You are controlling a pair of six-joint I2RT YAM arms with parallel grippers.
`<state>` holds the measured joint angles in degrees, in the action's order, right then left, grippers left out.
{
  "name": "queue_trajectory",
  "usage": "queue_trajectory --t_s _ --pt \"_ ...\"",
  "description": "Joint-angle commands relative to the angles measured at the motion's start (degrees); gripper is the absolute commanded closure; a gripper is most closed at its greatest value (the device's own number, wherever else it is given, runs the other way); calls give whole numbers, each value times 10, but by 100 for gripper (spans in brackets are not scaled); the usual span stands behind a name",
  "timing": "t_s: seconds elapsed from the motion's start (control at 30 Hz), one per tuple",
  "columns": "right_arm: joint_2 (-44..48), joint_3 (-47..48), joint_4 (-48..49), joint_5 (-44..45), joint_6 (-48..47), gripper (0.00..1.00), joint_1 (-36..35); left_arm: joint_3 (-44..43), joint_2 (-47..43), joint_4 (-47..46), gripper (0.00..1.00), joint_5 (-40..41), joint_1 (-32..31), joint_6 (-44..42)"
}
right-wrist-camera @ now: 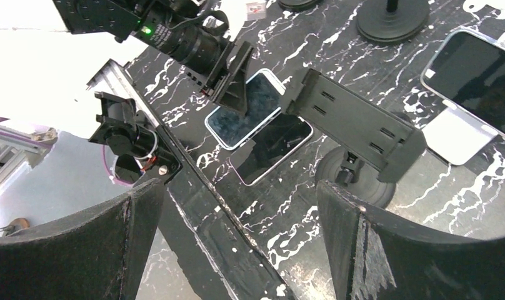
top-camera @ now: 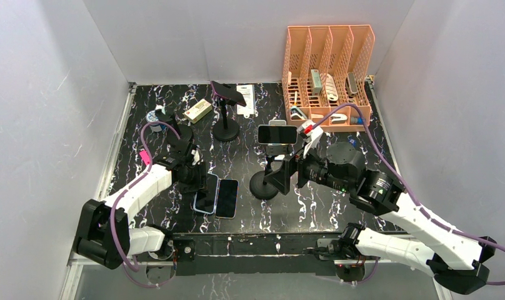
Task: Remove the phone from the phone stand
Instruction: Place the phone at the center of the board.
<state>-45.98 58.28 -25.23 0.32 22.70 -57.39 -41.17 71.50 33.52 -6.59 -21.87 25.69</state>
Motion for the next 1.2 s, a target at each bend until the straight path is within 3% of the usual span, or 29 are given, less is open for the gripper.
queue_trajectory --t_s 0.0,0.43,0.73,0.83,0.93,1.17 --pt "22 0 -8 33 -1 1 0 -15 -20 21 48 21 -2 9" --pt "40 -10 -27 70 4 1 0 -35 -53 46 44 58 -1 17" --pt "83 -44 -10 169 13 1 0 -134 -159 16 43 47 -2 2" --pt "103 -78 9 182 5 1 0 -173 -177 9 43 104 -2 -21" --pt "114 -110 27 184 5 1 0 -170 -200 -38 41 123 -3 -30" --pt "106 -167 84 189 13 1 0 -82 -247 -248 33 14 -2 2"
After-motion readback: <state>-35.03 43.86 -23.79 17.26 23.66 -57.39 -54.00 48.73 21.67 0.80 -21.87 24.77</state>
